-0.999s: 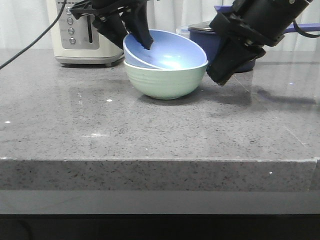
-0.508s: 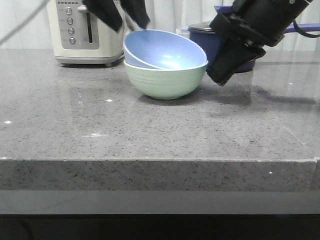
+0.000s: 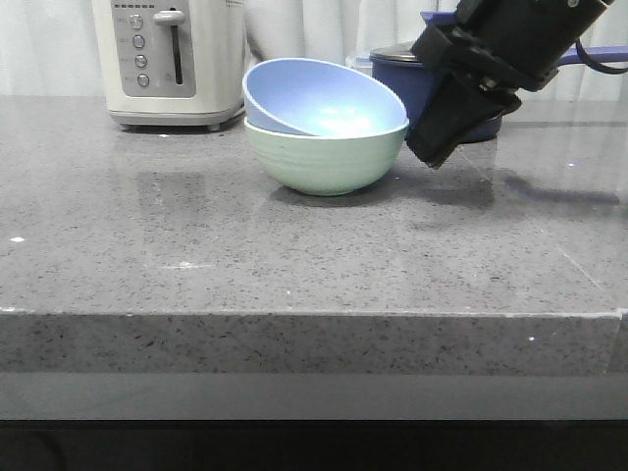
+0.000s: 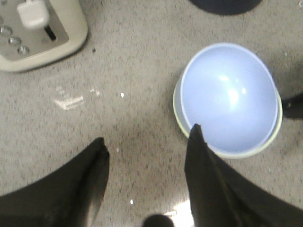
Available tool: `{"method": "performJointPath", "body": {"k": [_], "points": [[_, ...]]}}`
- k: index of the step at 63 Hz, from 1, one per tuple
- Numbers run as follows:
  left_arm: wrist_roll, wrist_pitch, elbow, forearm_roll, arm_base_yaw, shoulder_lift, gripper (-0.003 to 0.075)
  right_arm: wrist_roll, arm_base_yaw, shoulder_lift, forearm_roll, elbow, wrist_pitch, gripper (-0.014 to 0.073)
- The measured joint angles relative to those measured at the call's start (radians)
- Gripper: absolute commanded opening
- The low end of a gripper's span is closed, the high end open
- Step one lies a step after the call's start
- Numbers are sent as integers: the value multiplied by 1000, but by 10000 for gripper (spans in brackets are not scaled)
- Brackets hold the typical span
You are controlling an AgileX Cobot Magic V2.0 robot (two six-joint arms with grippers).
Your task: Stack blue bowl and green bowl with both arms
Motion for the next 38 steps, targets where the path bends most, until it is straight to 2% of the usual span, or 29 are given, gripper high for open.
{"method": "performJointPath", "body": {"k": [24, 38], "points": [[-8, -134, 483, 9, 0, -357, 369, -3, 0, 0, 0, 0, 0, -64], [-14, -179, 674, 10, 0, -557, 369, 1, 0, 0, -1, 0, 12, -62]]}}
